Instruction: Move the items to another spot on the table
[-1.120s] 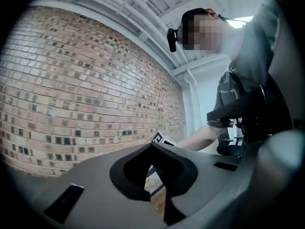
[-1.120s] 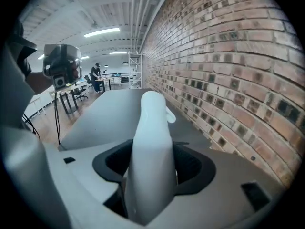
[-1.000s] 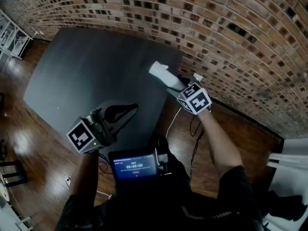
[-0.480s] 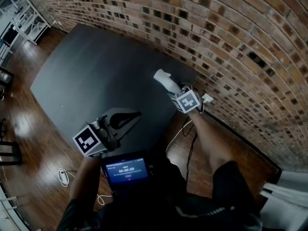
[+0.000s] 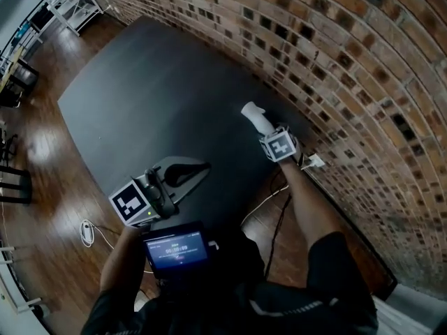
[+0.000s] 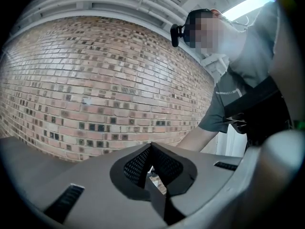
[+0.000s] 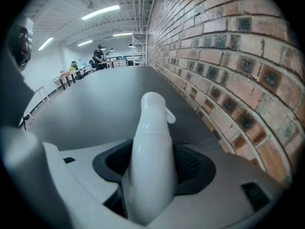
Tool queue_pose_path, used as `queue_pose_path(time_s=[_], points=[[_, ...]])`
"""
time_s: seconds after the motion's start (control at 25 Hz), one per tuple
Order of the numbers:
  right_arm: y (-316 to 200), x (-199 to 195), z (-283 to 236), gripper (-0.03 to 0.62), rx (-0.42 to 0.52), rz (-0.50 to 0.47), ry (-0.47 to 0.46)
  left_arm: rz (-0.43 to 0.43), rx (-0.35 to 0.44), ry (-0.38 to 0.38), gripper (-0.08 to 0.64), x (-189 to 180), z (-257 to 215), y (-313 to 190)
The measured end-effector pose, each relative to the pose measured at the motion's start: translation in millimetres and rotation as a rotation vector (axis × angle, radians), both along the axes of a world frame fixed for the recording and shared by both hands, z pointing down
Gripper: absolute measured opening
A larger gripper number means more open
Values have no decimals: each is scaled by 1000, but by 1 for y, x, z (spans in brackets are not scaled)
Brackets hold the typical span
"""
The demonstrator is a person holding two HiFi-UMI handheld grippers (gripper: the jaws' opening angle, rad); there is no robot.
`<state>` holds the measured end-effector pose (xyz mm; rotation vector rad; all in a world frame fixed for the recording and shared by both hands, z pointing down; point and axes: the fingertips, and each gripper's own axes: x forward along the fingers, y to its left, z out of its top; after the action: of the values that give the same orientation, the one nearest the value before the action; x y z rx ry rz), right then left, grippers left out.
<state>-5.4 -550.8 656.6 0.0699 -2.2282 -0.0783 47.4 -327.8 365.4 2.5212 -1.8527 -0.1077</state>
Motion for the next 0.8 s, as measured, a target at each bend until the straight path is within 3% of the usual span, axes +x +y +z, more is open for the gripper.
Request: queue_pose_path(time_s=[0.32,0.48,0.64,0.8], points=[[-4,-13,12,278,23,-10,12,-20,-15,11,-6,-11,9,-3],[-6,-7,12,281,34,0,61,-29,-18,20,-6,-13,12,-5],[-7,-11,10,331,24,-3,13,-57,-17,35,-6,-18,6,-3],[2,-6,-7,331,-5,14,-38,-98,-36,53,-6,-24,-2,10]])
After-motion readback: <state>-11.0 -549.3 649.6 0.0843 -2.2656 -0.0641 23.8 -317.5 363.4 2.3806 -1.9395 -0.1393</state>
